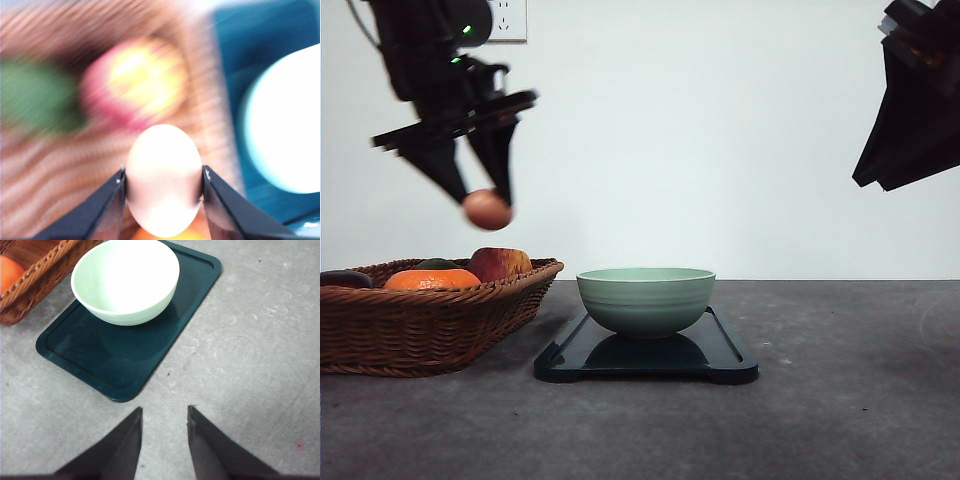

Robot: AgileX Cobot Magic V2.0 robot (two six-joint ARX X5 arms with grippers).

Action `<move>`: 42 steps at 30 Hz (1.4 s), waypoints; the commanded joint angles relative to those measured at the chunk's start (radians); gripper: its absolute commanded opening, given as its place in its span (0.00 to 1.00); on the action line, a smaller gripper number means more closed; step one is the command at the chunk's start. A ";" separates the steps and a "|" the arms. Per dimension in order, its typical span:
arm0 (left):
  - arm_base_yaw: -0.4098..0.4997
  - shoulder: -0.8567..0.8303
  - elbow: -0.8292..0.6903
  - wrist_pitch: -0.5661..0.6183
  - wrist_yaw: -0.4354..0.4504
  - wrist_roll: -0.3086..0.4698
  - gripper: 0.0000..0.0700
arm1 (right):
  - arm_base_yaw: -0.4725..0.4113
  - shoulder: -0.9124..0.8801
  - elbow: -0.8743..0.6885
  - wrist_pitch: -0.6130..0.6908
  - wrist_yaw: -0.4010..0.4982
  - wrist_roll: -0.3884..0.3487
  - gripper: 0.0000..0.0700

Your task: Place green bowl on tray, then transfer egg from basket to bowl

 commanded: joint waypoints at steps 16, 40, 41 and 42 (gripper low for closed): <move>-0.283 0.004 0.038 0.262 -0.058 0.012 0.22 | 0.007 0.007 0.002 0.022 0.003 -0.011 0.25; -0.337 0.215 0.038 0.278 -0.140 0.011 0.22 | 0.007 0.007 0.002 0.021 -0.001 -0.010 0.25; -0.338 0.223 0.038 0.277 -0.140 0.012 0.22 | 0.007 0.007 0.002 0.021 -0.001 -0.010 0.25; -0.338 0.230 0.038 0.278 -0.140 0.011 0.22 | 0.007 0.007 0.003 0.021 -0.001 -0.010 0.25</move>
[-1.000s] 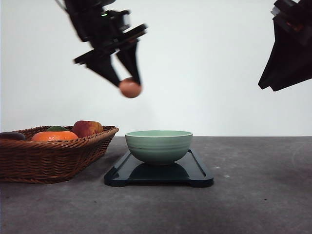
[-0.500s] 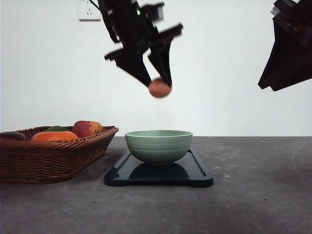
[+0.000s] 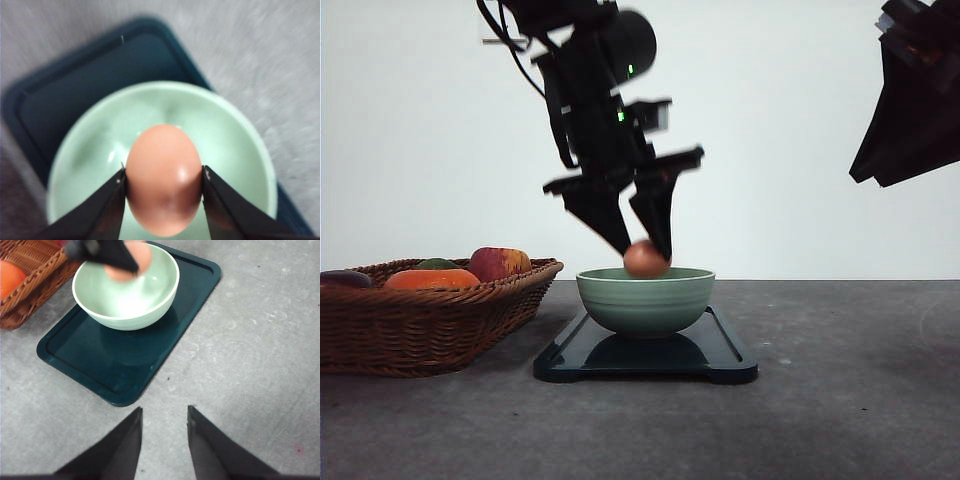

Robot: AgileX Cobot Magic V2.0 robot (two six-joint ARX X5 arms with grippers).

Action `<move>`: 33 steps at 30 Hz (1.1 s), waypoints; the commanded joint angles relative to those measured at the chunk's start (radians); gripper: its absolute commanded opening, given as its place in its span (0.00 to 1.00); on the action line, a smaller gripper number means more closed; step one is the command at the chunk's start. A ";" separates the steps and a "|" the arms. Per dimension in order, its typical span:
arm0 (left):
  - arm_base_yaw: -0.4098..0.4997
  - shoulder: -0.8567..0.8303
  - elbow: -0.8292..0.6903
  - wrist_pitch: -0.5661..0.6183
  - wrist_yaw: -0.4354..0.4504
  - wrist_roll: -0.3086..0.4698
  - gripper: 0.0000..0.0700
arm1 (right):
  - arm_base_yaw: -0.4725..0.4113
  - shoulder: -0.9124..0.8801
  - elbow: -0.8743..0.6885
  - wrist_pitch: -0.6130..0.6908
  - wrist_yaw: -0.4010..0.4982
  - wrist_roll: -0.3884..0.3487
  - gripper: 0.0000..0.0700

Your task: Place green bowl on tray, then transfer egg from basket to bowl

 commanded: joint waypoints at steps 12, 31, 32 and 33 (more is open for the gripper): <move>-0.012 0.050 0.028 0.009 -0.028 0.006 0.22 | 0.007 0.007 0.002 0.007 0.000 -0.010 0.25; -0.029 0.089 0.028 0.058 -0.029 -0.001 0.22 | 0.007 0.007 0.002 0.006 -0.003 -0.010 0.25; -0.030 0.091 0.028 0.056 -0.029 -0.002 0.22 | 0.007 0.007 0.002 0.006 -0.003 -0.010 0.25; -0.031 0.092 0.028 0.054 -0.029 -0.002 0.22 | 0.007 0.007 0.002 0.006 -0.002 -0.010 0.25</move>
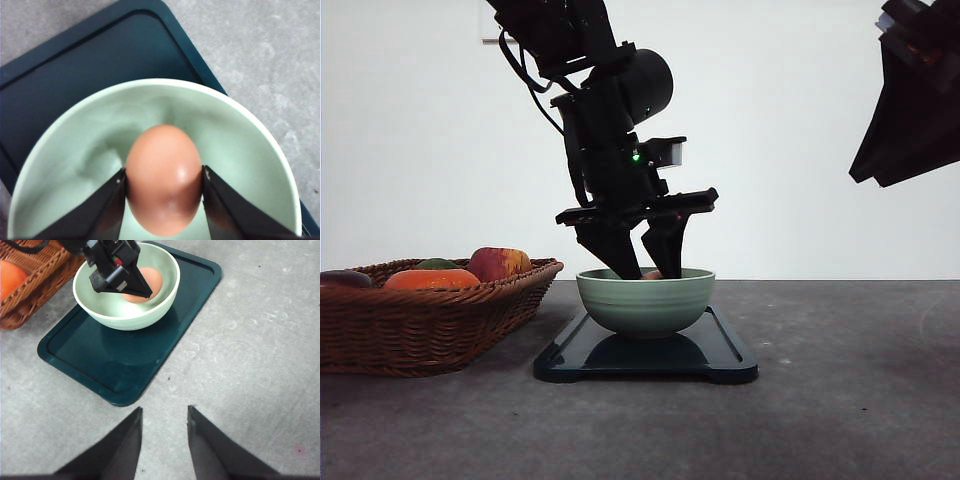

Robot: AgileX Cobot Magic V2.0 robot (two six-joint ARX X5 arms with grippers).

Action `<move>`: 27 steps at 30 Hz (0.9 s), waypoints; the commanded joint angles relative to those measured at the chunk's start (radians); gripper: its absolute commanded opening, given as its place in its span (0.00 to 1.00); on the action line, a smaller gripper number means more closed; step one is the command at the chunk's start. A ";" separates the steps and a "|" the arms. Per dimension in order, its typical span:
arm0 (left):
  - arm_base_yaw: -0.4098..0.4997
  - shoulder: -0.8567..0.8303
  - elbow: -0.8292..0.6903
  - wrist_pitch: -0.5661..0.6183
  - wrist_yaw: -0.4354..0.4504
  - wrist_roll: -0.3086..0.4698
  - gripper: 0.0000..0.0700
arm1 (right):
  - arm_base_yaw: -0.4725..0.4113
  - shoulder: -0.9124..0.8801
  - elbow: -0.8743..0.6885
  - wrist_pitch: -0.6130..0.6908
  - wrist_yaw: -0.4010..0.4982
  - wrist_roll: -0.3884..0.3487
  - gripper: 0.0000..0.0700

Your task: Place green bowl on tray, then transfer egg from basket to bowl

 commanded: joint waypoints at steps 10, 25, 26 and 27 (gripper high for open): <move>-0.011 0.051 0.028 -0.012 -0.003 -0.002 0.22 | 0.007 0.007 0.002 0.006 -0.001 -0.011 0.25; -0.011 0.051 0.069 -0.065 -0.003 -0.004 0.56 | 0.007 0.007 0.002 0.003 -0.001 -0.010 0.25; -0.011 0.051 0.081 -0.077 -0.003 -0.004 0.57 | 0.007 0.007 0.002 0.002 -0.001 -0.010 0.25; -0.011 0.051 0.096 -0.090 -0.003 -0.004 0.57 | 0.007 0.007 0.002 0.002 -0.001 -0.010 0.25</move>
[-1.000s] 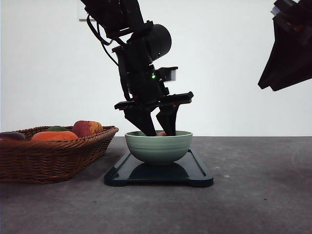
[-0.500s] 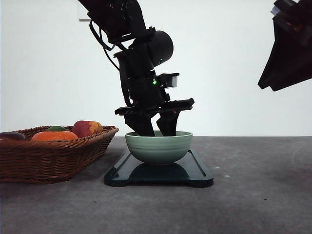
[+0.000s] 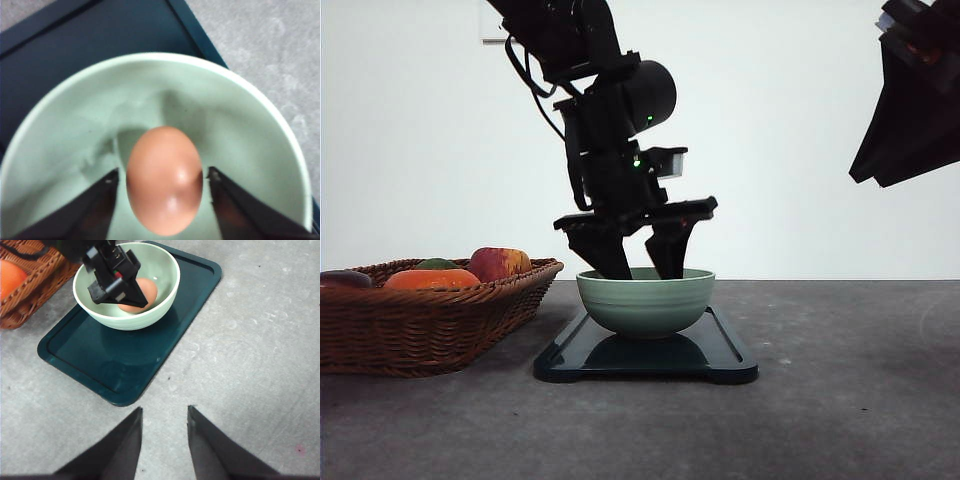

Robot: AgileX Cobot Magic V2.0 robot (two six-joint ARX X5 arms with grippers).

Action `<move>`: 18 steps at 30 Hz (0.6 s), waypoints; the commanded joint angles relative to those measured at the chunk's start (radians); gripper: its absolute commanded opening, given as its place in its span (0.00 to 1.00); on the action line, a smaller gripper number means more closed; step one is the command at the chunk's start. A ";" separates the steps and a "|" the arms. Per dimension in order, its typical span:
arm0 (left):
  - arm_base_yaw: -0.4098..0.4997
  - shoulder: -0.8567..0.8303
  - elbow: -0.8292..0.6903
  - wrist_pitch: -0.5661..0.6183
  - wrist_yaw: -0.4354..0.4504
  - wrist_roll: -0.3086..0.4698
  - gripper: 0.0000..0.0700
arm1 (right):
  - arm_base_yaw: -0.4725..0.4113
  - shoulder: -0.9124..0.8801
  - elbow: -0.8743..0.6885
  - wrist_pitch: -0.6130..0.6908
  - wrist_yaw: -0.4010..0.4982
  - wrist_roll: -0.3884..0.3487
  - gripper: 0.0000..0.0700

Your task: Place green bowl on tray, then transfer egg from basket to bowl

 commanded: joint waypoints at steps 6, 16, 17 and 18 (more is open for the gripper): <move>-0.010 0.027 0.153 -0.117 -0.002 -0.002 0.57 | 0.007 0.007 0.002 0.003 0.000 -0.010 0.25; -0.009 -0.094 0.105 -0.135 0.002 -0.028 0.57 | 0.007 0.007 0.002 -0.017 0.000 -0.010 0.25; -0.009 -0.123 0.068 -0.106 0.002 -0.028 0.57 | 0.007 0.007 0.002 -0.019 0.000 -0.010 0.25; -0.009 -0.157 0.024 -0.072 0.002 -0.028 0.56 | 0.007 0.007 0.003 -0.019 0.000 -0.010 0.25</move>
